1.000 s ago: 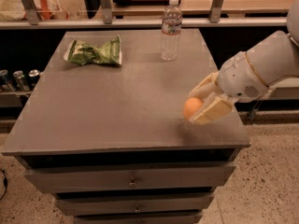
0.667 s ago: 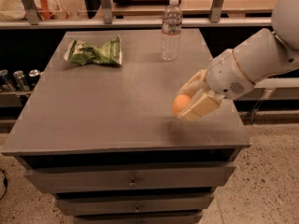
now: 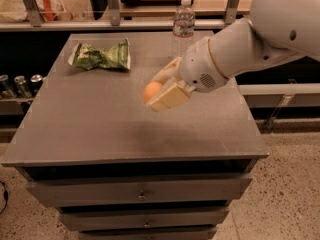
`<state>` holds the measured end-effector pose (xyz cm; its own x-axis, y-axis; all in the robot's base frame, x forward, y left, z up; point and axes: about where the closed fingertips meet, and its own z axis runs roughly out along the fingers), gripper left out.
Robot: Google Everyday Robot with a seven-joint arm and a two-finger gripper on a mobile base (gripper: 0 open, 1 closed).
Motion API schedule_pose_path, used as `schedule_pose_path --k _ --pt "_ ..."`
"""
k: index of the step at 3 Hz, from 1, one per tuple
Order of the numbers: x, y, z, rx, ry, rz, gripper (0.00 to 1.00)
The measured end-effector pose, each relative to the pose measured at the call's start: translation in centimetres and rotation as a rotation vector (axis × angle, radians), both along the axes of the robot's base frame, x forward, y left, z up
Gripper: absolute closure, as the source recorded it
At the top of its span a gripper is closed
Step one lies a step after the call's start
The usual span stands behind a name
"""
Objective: Move orange near green jalapeno chip bag
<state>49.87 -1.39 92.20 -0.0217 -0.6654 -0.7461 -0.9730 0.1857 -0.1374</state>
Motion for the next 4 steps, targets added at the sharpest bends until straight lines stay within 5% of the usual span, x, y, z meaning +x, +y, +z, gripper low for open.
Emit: schedule_pose_path --k 1,3,4 --pt "3.0 3.9 1.3 0.092 -0.045 -0.061 1.00" --pt "4.5 4.6 0.7 0.107 -0.056 -0.094 1.00" --pt "7.7 6.0 0.8 0.134 -0.102 -0.136 1.00"
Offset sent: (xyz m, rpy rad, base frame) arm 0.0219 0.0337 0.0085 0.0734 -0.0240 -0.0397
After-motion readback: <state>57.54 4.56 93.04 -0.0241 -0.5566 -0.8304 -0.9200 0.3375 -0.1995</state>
